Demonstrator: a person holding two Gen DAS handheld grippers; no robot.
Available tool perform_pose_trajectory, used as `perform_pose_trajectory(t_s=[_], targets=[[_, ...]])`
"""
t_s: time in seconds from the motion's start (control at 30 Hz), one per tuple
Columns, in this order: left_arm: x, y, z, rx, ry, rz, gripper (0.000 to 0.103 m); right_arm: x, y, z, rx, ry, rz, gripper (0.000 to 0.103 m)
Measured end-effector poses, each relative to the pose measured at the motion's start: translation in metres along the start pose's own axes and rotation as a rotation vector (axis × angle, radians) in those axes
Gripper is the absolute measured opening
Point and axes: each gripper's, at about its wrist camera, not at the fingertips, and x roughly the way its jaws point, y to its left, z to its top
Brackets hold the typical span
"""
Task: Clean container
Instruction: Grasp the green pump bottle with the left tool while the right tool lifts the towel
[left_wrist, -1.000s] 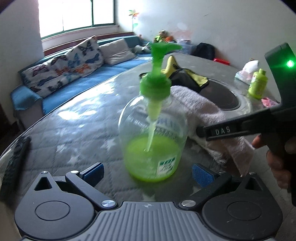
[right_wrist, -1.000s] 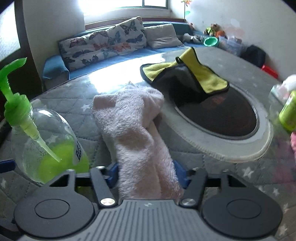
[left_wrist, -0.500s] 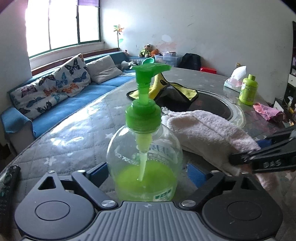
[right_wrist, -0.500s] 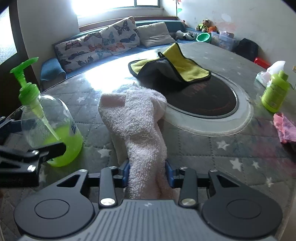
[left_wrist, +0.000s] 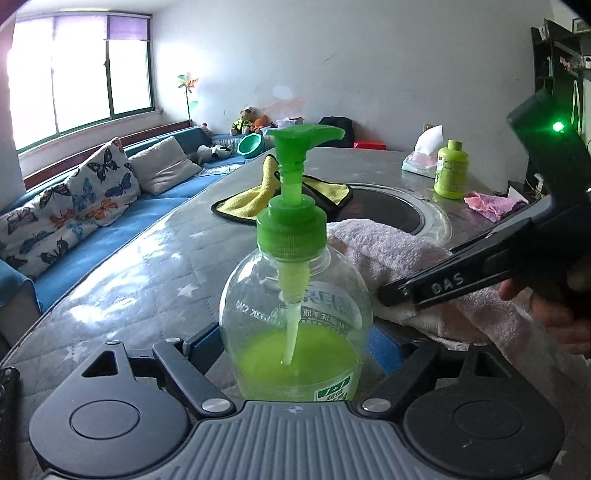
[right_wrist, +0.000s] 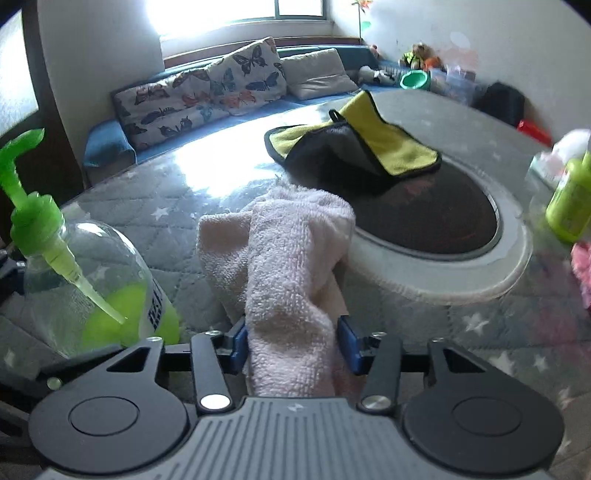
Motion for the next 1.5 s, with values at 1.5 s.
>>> perform_pose_trajectory(t_s=[1.5], targets=[[-0.027, -0.035, -0.012, 0.07, -0.038, -0.056, 0.086, -0.037, -0.029, -0.05, 0.331, 0.004, 0.313, 0.026]])
